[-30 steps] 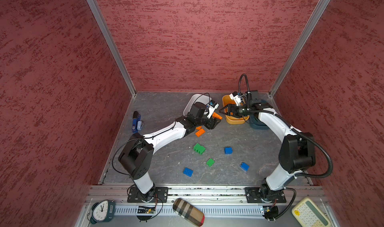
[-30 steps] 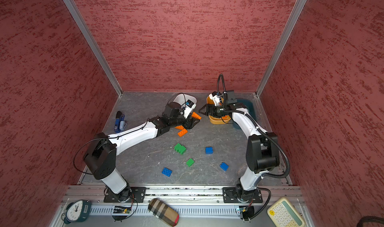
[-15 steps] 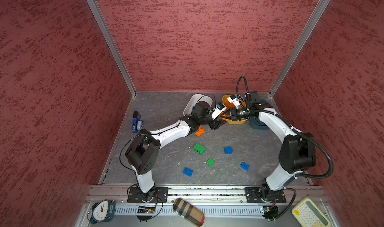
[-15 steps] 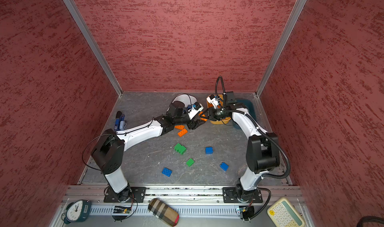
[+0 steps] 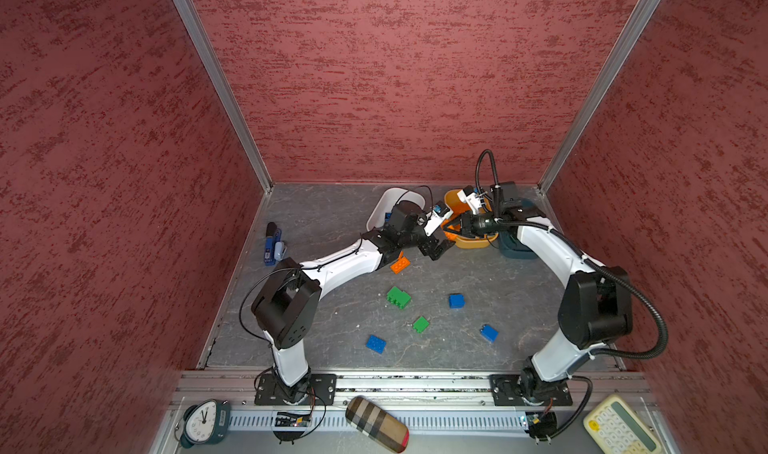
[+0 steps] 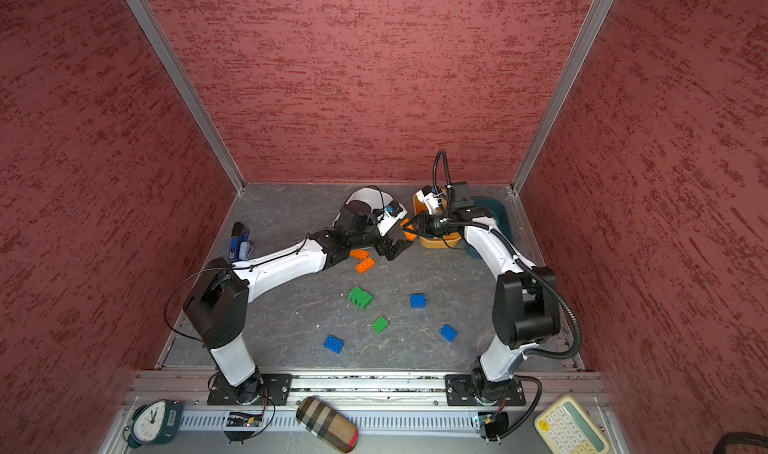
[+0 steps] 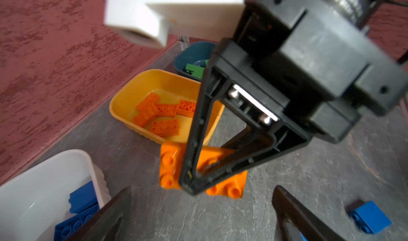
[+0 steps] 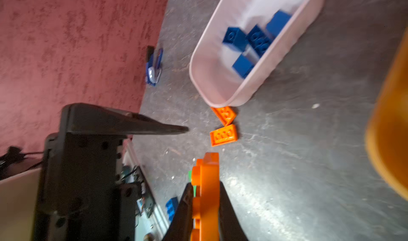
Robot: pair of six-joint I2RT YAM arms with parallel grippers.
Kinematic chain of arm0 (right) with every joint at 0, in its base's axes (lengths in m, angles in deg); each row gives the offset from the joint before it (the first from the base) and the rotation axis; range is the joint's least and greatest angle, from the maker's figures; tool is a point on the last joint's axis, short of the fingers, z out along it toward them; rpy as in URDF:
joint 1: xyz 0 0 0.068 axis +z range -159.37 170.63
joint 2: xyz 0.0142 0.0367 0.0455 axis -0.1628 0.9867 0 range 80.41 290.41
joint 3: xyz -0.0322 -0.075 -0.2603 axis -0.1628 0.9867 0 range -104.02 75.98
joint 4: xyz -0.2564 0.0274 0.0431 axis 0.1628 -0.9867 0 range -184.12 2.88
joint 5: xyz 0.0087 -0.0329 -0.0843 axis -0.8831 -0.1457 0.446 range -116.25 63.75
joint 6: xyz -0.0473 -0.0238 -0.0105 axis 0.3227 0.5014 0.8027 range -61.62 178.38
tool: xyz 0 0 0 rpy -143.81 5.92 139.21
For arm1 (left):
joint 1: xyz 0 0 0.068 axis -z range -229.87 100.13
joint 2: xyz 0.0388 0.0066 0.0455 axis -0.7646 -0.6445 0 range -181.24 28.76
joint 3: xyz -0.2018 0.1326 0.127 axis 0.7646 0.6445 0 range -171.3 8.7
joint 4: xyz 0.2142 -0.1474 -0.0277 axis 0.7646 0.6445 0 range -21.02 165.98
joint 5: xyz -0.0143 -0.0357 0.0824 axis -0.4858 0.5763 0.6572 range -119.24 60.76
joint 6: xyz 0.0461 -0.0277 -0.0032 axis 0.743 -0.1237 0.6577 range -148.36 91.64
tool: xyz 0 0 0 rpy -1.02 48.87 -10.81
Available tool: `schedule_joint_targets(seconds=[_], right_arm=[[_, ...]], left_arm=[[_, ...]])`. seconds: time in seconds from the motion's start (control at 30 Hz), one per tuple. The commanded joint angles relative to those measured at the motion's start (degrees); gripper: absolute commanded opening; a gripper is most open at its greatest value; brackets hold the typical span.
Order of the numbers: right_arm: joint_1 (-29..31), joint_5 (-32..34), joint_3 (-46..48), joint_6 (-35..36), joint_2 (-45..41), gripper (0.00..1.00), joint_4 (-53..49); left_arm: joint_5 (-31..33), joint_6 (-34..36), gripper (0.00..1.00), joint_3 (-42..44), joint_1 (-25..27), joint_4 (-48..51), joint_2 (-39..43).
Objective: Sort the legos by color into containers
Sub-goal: 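Carry the orange brick into the yellow tub and open the right gripper, then grasp another orange brick beside the white tub with the left gripper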
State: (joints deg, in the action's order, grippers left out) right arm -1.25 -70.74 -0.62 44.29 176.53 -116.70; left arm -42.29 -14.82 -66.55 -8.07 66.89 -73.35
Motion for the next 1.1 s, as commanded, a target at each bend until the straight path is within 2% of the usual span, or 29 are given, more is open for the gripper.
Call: schedule_joint_targets(seconds=[0.0,0.13,0.23,0.37,0.5,0.57,0.6,0.67,0.77,0.8,0.83,0.87,1.07], right_arm=[[-2.93,15.23,0.74,-4.39,0.74,0.00,8.36],[-5.34,29.87,-2.20,-3.55,6.40,0.00,10.11],[-5.92,38.61,-7.45,0.87,12.69,0.00,9.78],[-5.92,47.23,-15.48,6.78,21.15,0.00,8.35],[-5.90,50.21,-22.74,9.27,26.63,0.00,6.91],[-5.84,50.30,-25.60,10.09,28.42,0.22,5.97],[-5.80,50.18,-26.98,10.28,29.05,0.29,4.88],[-5.47,49.22,-28.68,10.40,29.08,0.40,3.00],[-4.85,46.42,-26.86,10.24,26.08,0.57,3.16],[-4.68,45.47,-25.49,10.01,24.39,0.60,3.66],[-4.44,44.73,-23.77,9.60,22.61,0.71,4.35],[-4.27,44.43,-22.19,9.21,20.80,0.97,4.93],[-3.64,44.21,-7.68,5.35,5.34,0.99,10.49]], left_arm=[[8.09,-3.77,0.99,2.19,0.02,-3.20,1.78],[15.08,-7.25,0.99,8.27,-0.05,-7.67,5.86],[20.03,-9.73,1.00,12.53,-0.29,-9.85,8.53],[24.71,-12.97,1.00,15.10,-0.54,-6.70,10.33],[28.78,-17.49,0.99,17.70,-0.68,-2.84,12.38],[29.05,-21.31,1.00,18.92,-1.10,-0.57,13.53],[28.60,-23.07,1.00,18.99,-1.48,1.30,13.84],[27.92,-26.77,0.99,18.60,-2.23,6.27,14.20],[27.70,-28.86,0.99,19.66,-2.77,8.50,14.72],[27.18,-29.17,1.00,20.15,-2.91,8.63,14.91],[26.48,-29.17,1.00,20.47,-2.91,8.83,14.97],[26.13,-29.10,0.99,20.49,-2.89,9.35,14.87],[24.82,-28.58,0.99,14.89,-2.13,18.68,10.41]])
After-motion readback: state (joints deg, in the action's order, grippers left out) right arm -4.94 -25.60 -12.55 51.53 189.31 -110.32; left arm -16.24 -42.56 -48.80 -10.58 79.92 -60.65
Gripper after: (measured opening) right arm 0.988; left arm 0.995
